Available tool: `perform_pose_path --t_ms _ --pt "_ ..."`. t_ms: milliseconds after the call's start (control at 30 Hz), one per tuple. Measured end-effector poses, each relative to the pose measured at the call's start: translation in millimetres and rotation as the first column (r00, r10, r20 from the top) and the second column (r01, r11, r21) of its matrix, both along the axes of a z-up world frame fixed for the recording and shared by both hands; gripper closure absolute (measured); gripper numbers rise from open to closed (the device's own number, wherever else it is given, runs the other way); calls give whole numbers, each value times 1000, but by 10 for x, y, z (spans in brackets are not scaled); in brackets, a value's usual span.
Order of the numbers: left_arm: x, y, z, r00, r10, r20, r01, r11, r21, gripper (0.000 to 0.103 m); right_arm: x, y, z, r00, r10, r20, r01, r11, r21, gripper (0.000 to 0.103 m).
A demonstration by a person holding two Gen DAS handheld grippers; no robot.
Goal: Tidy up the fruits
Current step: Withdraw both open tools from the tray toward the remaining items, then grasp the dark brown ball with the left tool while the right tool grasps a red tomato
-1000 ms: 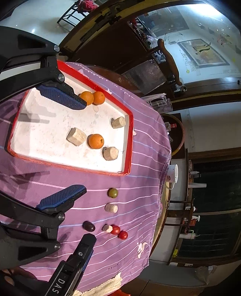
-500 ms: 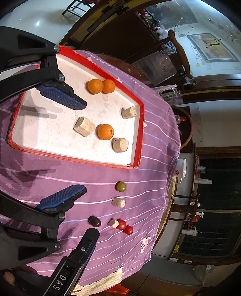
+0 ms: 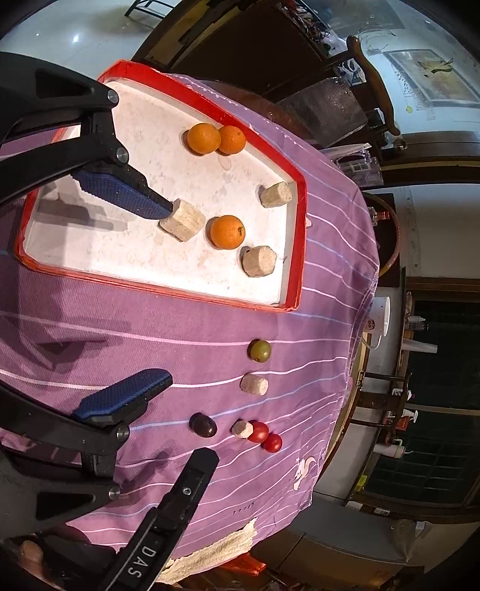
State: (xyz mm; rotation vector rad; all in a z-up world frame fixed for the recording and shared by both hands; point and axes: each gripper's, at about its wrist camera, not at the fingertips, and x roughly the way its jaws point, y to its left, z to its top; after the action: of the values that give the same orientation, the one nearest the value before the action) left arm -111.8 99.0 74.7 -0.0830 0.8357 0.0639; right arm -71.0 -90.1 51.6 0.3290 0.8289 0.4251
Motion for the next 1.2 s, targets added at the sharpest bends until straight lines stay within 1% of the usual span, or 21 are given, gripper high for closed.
perform_pose_path --t_ms 700,833,967,1067,1200 --pt "190 -82 -156 998 -23 -54 25 999 29 20 131 -218 -48 999 -36 -27 35 999 -18 40" --pt "282 -82 -139 998 -31 -60 34 999 38 20 186 -346 -28 999 -47 -23 46 997 -55 40" --pt "403 -113 -87 998 -46 -52 48 998 38 20 298 -556 17 997 -82 -6 80 988 -131 40" --pt "542 -195 -85 995 -78 -64 78 997 12 20 430 -721 37 994 -113 -6 110 979 -169 40" --pt "678 -363 -149 987 -138 -86 133 989 -62 20 597 -800 37 994 -111 -14 107 980 -166 40"
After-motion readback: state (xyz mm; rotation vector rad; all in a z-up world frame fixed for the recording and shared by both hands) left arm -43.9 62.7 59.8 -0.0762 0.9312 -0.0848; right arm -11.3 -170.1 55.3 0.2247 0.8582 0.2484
